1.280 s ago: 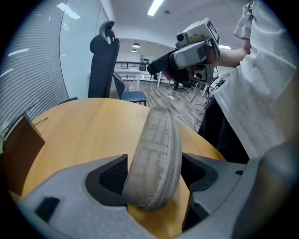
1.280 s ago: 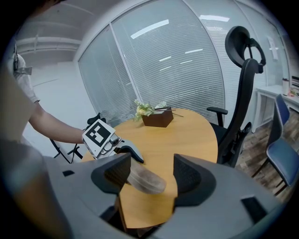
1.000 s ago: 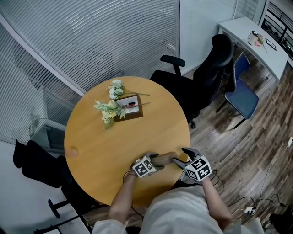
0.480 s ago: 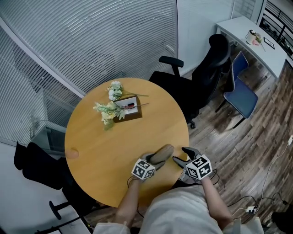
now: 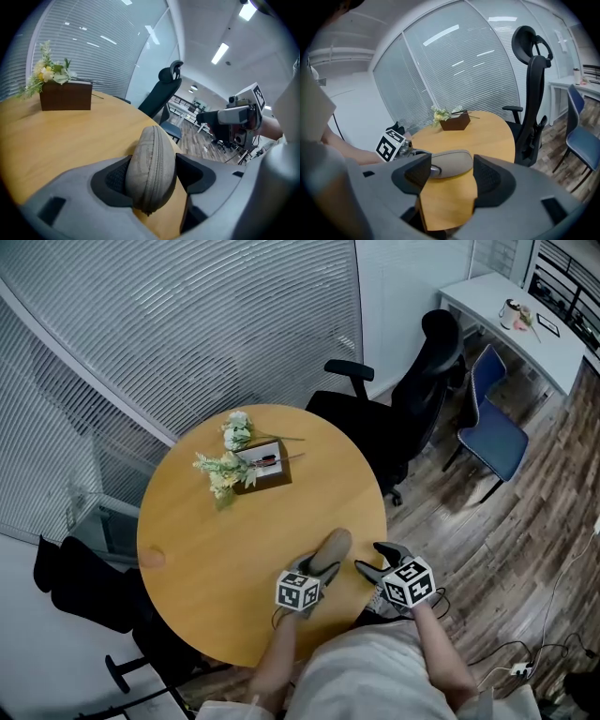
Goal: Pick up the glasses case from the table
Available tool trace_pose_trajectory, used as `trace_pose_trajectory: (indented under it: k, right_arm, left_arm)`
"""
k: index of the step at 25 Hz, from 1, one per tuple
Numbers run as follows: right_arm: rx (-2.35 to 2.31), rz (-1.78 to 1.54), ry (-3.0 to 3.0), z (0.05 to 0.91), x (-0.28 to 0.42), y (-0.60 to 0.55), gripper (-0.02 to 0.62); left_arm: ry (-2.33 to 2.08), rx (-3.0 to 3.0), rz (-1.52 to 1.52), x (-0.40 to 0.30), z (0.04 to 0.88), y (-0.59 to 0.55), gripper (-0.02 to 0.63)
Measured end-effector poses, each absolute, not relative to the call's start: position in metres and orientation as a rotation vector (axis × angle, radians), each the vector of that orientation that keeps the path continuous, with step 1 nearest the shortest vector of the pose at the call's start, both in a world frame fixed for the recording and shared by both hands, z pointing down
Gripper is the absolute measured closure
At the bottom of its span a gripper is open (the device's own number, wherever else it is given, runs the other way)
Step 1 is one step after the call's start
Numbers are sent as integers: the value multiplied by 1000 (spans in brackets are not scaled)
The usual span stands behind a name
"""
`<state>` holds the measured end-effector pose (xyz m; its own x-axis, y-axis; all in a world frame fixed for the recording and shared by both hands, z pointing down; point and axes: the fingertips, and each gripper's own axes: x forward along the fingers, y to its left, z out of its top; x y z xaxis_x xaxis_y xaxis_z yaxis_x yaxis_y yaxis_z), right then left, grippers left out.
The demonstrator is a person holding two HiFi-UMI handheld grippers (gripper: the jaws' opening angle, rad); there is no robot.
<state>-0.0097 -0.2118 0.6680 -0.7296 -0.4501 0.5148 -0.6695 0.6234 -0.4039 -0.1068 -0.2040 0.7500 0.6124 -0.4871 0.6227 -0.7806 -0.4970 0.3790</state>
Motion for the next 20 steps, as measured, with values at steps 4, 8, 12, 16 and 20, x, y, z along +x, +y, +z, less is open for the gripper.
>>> trace_pose_trajectory:
  k: [4,8,12,16,20]
  right_arm:
    - [906,832,-2494,664,-7,-209,321]
    - [904,828,-2498,663,-7,-205,321]
    - [899,826,-2502,661,-7,-199,321]
    - [877,827,-2503,662,-8,-190,321]
    - [856,821,-2508,661,-10,-180,321]
  left_arm:
    - [-1054,2164,470,-107,736,-205,324]
    - [-1115,2128,383,-113,729,-202,328]
    - [-1171,2114,361,-120,726,-198,331]
    - [-1234,2107,294,-130,714,-194,333]
    - [-1289,2097,219,-139,698,-191,334]
